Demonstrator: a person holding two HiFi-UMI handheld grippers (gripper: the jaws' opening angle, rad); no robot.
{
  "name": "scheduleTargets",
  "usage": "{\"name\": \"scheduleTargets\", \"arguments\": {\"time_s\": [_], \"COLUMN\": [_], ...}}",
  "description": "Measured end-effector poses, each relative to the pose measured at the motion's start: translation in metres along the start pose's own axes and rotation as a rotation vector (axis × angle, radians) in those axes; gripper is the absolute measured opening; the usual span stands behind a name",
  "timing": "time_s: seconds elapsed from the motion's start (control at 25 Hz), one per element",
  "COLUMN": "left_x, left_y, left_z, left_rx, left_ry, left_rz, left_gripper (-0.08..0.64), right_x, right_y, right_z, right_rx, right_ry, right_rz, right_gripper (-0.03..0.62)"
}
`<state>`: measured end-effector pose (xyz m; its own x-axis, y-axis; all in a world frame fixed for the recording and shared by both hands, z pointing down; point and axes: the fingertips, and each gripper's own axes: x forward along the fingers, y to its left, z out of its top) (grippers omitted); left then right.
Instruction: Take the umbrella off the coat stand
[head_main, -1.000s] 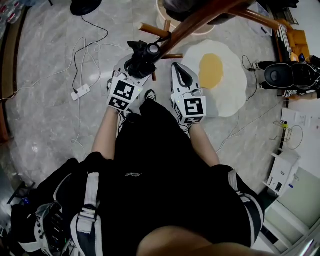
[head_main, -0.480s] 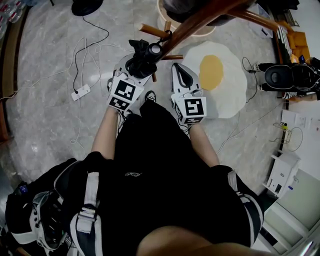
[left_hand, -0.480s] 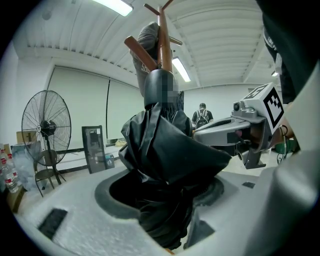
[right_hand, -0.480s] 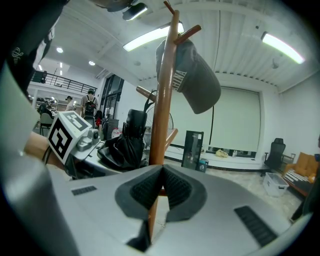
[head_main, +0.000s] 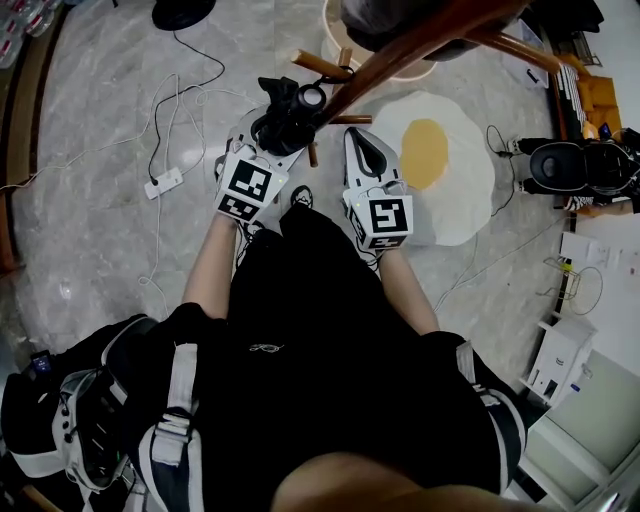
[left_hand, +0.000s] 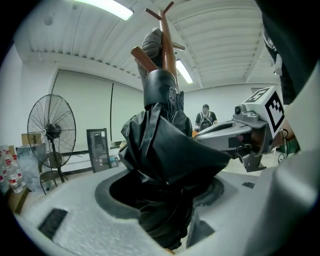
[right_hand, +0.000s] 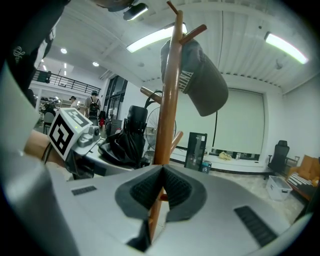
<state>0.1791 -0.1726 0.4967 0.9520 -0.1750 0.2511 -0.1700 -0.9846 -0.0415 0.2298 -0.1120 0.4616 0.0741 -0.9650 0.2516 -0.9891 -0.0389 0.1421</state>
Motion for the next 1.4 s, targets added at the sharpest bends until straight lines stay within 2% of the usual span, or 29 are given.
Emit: {"name": "scheduleTargets", "arguments": {"time_s": [0.6, 0.8, 1.16, 1.4], "left_x": [-0.026, -0.041, -0.060, -0.090], "left_y": [0.015, 0.030, 0.039, 0.050], "left_z": [0.017, 0.035, 0.021, 0.009], "left_rx": [-0.011, -0.010, -0.029, -0.050], "left_ry": [-0.040, -0.046, -0.051, -0.034], "left_rz": [0.076, 0.103, 0.172, 0.249], "left_gripper": [0.272, 0.272, 0.270, 0.270], "right_x": [0.006, 0.010, 0.020, 0.031], "right_y": [0.020, 0.028, 0.047, 0.076], "right_z": [0.012, 0.034, 0.027, 0.031], "right_rx": [-0.025, -0.031, -0.049, -0.055], "right_ry": [-0.027, -0.038, -0.048, -0.058], "right_rz": [0.063, 0.081, 0.143, 0.220], "right_gripper": [0.006, 0.006, 0.006, 0.006]}}
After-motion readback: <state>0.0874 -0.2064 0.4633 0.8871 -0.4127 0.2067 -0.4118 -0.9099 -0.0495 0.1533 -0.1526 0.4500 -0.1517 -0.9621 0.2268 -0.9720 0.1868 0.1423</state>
